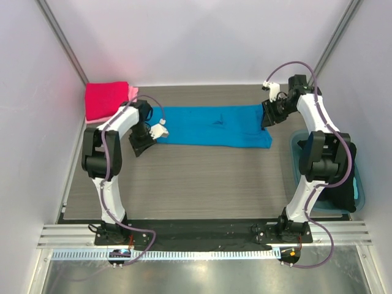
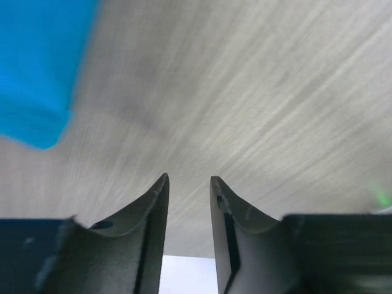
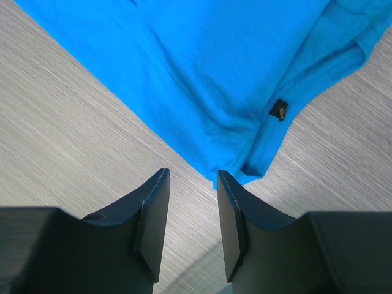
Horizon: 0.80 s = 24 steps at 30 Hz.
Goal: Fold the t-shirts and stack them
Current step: Fold the tshirt
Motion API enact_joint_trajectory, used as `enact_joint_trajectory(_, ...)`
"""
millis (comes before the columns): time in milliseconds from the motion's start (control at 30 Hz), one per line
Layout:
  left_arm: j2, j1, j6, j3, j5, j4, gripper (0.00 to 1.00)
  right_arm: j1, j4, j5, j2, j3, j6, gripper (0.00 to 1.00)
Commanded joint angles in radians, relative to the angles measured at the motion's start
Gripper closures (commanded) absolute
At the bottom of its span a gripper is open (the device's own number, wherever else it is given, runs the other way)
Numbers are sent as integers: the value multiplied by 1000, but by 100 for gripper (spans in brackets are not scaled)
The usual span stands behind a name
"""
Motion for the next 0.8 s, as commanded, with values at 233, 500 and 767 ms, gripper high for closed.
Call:
enact_joint_trajectory(233, 61, 10, -7, 116, -105, 171, 61, 27, 42, -26, -80, -5, 39, 57)
enact_joint_trajectory(500, 242, 30, 13, 354, -90, 102, 60, 47, 47, 20, -89, -14, 26, 57)
enact_joint_trajectory(767, 212, 71, 30, 316, -48, 41, 63, 48, 58, 24, -97, -51, 28, 57)
